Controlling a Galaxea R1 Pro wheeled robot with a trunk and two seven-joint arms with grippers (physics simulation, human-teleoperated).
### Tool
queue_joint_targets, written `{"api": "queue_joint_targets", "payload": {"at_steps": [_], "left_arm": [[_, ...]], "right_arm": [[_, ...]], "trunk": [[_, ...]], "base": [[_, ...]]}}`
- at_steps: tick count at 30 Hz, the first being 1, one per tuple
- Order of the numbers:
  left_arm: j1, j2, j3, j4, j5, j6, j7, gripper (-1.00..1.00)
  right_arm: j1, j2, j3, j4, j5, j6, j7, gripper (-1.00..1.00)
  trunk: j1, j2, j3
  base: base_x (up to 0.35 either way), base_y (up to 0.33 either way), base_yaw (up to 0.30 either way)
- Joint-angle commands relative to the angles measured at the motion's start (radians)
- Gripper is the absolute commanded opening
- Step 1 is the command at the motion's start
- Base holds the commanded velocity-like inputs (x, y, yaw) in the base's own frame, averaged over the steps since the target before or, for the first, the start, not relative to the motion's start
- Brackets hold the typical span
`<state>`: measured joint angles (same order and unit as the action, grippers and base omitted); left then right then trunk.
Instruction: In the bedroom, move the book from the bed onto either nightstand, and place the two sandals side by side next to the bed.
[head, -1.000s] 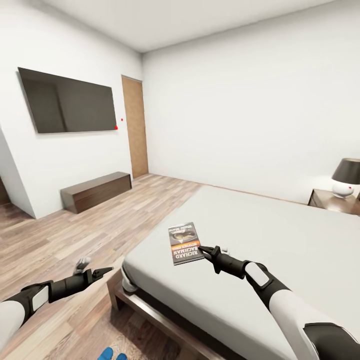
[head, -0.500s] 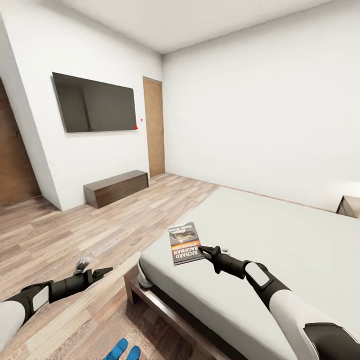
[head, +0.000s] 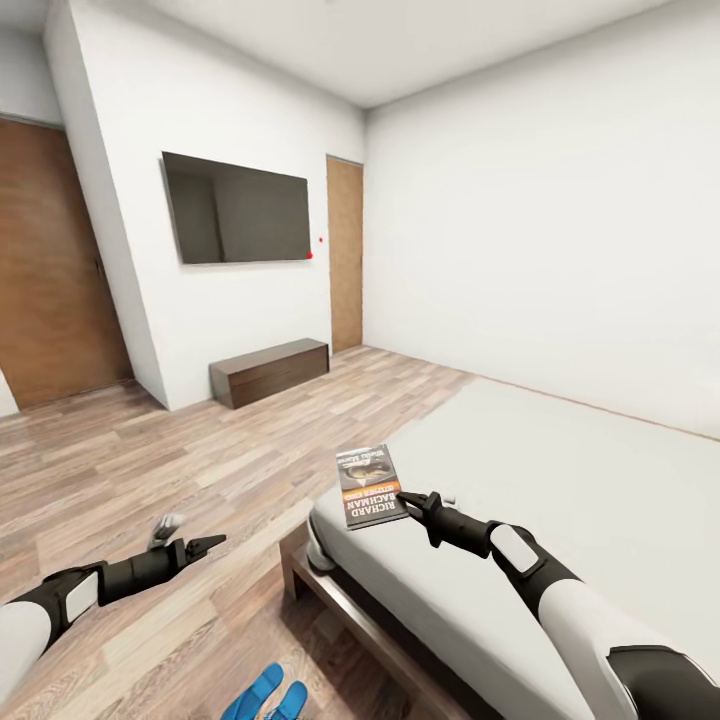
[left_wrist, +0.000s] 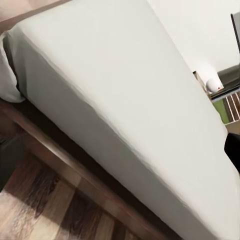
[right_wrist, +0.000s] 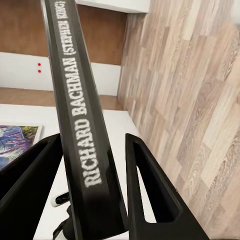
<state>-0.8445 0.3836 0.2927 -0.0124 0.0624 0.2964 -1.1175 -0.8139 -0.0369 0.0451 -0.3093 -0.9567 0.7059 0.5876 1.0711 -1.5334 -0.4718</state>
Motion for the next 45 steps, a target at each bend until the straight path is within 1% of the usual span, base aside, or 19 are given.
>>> {"api": "queue_joint_targets", "payload": {"at_steps": [1, 45], "left_arm": [[-0.001, -0.001, -0.003, 0.000, 0.007, 0.010, -0.002, 1.00], [-0.001, -0.006, -0.003, 0.000, 0.007, 0.009, -0.001, 1.00]], "right_arm": [[-0.001, -0.001, 0.002, -0.001, -0.011, 0.005, 0.001, -1.00], [-0.001, 0.000, 0.002, -0.001, -0.011, 0.004, 0.001, -1.00]], "trunk": [[0.000, -0.001, -0.001], [0.000, -0.001, -0.001]], "base": [[0.000, 0.000, 0.237], [0.000, 0.000, 0.235]]}}
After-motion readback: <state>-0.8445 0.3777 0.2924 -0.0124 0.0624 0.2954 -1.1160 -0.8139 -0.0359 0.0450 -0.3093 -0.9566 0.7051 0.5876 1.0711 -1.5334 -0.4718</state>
